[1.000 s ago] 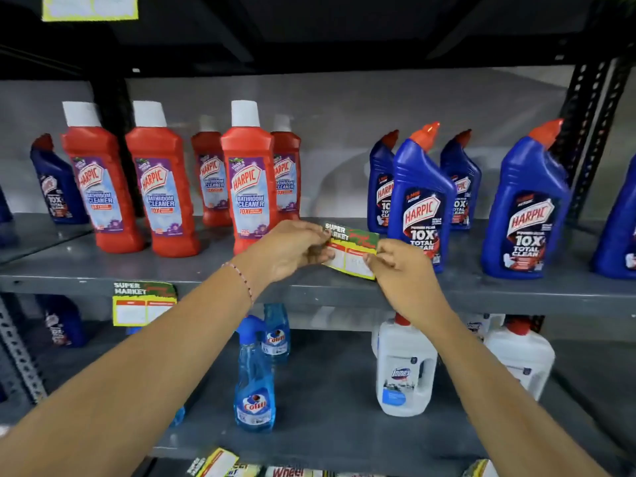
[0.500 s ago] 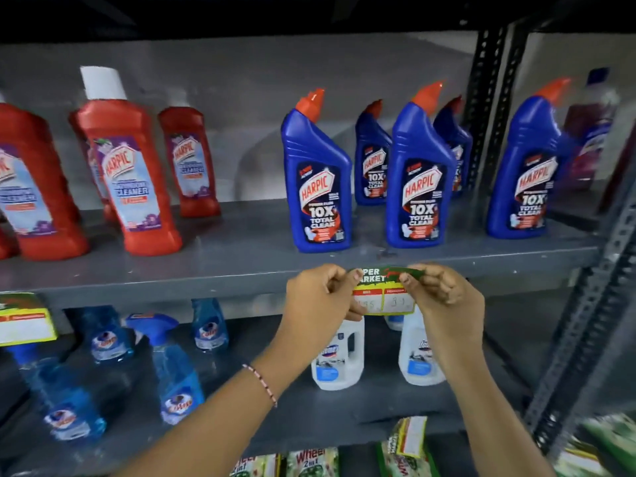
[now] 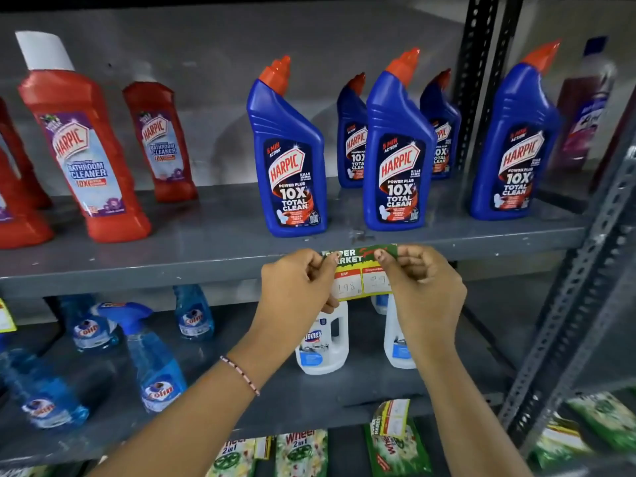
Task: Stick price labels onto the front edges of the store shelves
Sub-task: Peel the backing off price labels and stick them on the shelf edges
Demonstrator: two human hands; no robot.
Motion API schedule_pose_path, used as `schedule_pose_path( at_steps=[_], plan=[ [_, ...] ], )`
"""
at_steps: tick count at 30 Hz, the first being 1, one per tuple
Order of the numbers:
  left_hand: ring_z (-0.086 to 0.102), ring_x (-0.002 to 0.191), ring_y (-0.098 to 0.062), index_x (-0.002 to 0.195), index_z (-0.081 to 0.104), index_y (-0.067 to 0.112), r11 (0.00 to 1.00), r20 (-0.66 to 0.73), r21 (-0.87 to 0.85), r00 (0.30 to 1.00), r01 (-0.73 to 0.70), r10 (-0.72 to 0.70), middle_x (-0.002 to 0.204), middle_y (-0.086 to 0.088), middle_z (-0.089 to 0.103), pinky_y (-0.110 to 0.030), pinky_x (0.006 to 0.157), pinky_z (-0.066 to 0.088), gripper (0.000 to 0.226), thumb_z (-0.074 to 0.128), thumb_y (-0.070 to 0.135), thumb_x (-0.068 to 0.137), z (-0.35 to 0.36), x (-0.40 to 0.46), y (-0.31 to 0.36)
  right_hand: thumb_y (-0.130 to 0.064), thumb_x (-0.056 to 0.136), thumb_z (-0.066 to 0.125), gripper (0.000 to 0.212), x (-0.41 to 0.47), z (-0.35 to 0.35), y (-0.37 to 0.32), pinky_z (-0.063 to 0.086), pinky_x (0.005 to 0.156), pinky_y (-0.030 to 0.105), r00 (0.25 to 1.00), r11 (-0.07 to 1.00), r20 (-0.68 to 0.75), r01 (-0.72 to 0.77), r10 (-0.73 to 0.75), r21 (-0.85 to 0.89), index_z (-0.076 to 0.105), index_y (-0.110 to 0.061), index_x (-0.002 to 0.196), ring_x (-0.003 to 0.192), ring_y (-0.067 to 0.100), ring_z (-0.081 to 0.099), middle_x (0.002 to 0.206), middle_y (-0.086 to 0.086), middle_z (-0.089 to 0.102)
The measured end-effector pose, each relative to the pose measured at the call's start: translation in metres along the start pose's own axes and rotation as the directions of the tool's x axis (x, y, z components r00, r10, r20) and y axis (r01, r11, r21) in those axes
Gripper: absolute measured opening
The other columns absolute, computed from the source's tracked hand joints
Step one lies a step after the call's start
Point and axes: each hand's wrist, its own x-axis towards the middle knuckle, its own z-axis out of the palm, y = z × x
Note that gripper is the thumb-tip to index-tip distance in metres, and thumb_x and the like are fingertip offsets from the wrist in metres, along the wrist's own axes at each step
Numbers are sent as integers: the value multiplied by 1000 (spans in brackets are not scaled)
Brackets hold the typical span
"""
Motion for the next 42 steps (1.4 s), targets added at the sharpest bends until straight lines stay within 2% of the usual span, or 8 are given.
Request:
schedule_pose_path(
  at_steps=[7, 11, 18, 20, 23, 28, 33, 42],
  plan=[
    [59, 30, -11, 62, 57, -4, 994, -12, 114, 1000, 0, 1, 52, -11, 68, -28, 36, 50, 50, 67, 35, 91, -6, -6, -14, -30, 78, 81, 22, 3, -14, 19, 47, 62, 15, 999, 999, -5, 51, -51, -18, 62, -19, 84, 65, 8, 57, 75, -4, 63],
    [59, 33, -25, 61, 59, -5, 963, 169, -73, 955, 261, -246, 51, -16, 68, -24, 35, 46, 46, 72, 30, 88, 26, -33, -80, -24, 81, 79, 12, -21, -36, 69, 54, 66, 28, 986, 997, 155, -63, 68, -40, 69, -18, 81, 65, 12, 64, 72, -1, 69],
    [60, 34, -13, 83, 60, 4, 565, 599, 23, 441, 825, -668, 57, -5, 67, -23, 38, 54, 14, 74, 4, 82, 124, -91, -198, -8, 82, 76, 17, -62, -67, 181, 58, 83, 31, 803, 902, 472, -181, 365, -391, 75, -25, 87, 86, 8, 72, 85, -10, 75],
    [63, 43, -15, 100, 61, 3, 504, 569, 40, 395, 863, -721, 69, -9, 68, -24, 43, 57, 18, 71, 2, 86, 147, -107, -220, -8, 80, 77, 18, -74, -67, 206, 56, 88, 36, 737, 863, 535, -131, 414, -488, 77, -17, 96, 93, 17, 72, 94, 1, 77],
    [63, 66, -18, 116, 58, 1, 469, 558, -80, 429, 880, -710, 95, -13, 65, -24, 59, 59, 30, 69, 4, 89, 175, -122, -227, -12, 80, 76, 22, -87, -60, 230, 52, 86, 40, 695, 824, 593, 3, 406, -567, 77, -21, 101, 100, 27, 65, 102, 5, 76],
    [62, 66, -23, 74, 65, 10, 465, 432, -229, 518, 855, -739, 71, -12, 64, -20, 57, 59, 19, 65, 3, 92, 202, -125, -233, -18, 79, 74, 12, -101, -53, 247, 37, 79, 37, 725, 770, 613, 182, 315, -611, 77, -28, 86, 99, 24, 55, 91, -3, 68],
    [66, 44, -11, 69, 78, 15, 697, 300, -85, 685, 712, -664, 51, 1, 70, -21, 52, 58, 21, 72, 3, 85, 191, -136, -247, -14, 77, 77, 12, -124, -77, 263, 46, 75, 34, 766, 818, 536, 22, 355, -574, 76, -25, 81, 85, 17, 58, 81, -11, 65],
    [77, 66, -21, 77, 77, 20, 853, 198, -47, 841, 521, -503, 74, -9, 78, -41, 67, 65, 20, 72, 2, 85, 175, -128, -243, -11, 85, 72, 7, -134, -79, 271, 41, 63, 11, 780, 813, 437, -152, 447, -561, 73, -10, 92, 75, 16, 63, 85, 3, 71]
  ],
)
